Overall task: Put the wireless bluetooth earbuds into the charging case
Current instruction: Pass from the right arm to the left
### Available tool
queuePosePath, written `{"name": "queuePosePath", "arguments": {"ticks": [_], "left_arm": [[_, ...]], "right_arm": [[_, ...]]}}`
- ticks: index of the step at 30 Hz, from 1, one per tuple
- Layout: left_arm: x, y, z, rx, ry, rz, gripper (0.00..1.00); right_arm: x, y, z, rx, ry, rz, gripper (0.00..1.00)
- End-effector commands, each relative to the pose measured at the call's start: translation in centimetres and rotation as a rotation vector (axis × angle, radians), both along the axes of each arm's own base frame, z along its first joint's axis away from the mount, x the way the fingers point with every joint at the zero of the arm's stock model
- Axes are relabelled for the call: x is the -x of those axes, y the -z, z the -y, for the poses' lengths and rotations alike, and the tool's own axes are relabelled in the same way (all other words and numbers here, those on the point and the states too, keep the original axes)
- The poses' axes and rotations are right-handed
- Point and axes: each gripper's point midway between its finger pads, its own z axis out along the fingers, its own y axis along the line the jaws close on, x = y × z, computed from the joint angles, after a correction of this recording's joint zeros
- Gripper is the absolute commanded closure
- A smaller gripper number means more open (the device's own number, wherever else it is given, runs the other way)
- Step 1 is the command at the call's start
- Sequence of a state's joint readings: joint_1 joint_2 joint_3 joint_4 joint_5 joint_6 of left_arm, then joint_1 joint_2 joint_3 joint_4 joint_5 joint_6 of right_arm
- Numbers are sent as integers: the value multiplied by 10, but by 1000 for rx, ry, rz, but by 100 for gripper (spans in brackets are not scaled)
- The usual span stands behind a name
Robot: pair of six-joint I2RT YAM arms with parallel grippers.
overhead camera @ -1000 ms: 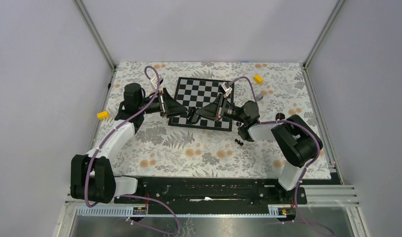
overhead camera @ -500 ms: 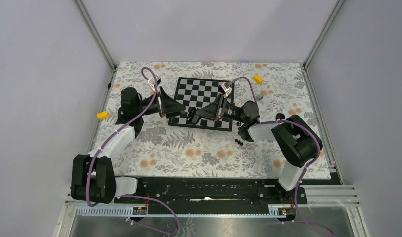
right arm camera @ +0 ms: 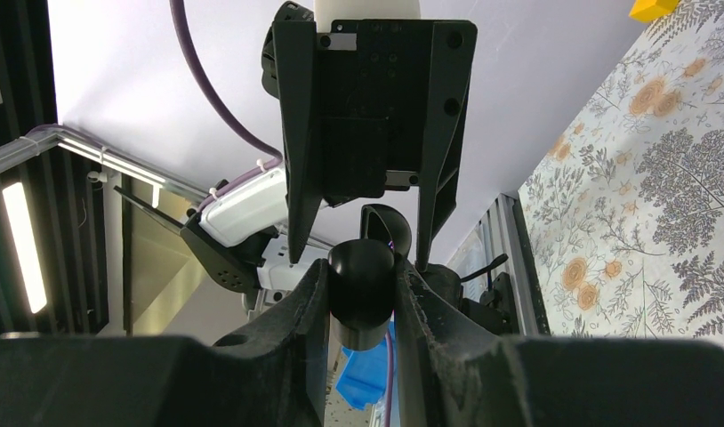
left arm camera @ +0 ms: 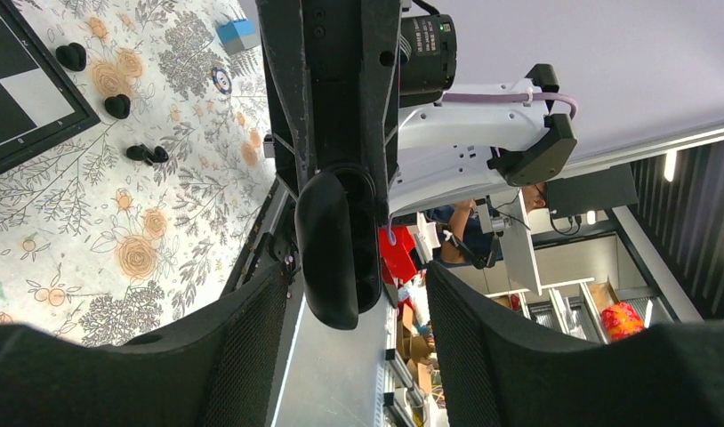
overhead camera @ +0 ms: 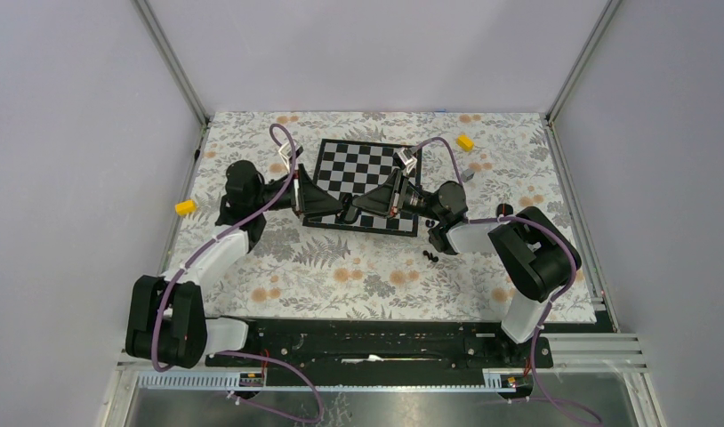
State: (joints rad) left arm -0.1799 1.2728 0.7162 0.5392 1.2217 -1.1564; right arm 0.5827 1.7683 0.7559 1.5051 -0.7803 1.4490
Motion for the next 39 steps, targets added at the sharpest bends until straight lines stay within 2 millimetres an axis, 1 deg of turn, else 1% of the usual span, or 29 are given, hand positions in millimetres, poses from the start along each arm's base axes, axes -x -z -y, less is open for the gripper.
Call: {"name": "queuePosePath", "arguments": {"ticks": [1,6,13,16,18,22,25,26,28,30,32,37,39], "left_arm": [[-2,-12,2,4,24,93,41],[-4,-14,5,6,18,93,51],[-5,-15,12,5,24,91,61],[-7,-13,14,-6,19,85,70],[-7,-13,15,-9,19,88,73],[-9,-14,15,-16,12,88,78],[-10,-12,14,-25,5,87,79],[-10,-11,14,-29,3,86,77],[-10,-8,14,-38,3,81,65],[-10,-7,14,-41,3,79,57],[-9,-7,15,-40,8,79,56],[-9,-8,15,-38,7,83,63],[-9,-8,15,-37,7,82,64]], "right_arm": [[17,-50,9,-128,-21,207,100],[18,-50,9,-128,-24,204,100],[17,-51,9,-130,-21,199,100],[18,-52,9,-131,-22,202,100],[18,-52,9,-132,-24,203,100],[19,-51,9,-129,-24,204,100],[19,-51,10,-129,-24,206,100],[19,-51,10,-129,-24,206,100],[19,-51,10,-129,-26,207,100],[19,-52,10,-130,-25,206,100],[19,-51,10,-129,-25,205,100],[19,-51,10,-130,-26,205,100],[20,-51,10,-129,-25,206,100]]}}
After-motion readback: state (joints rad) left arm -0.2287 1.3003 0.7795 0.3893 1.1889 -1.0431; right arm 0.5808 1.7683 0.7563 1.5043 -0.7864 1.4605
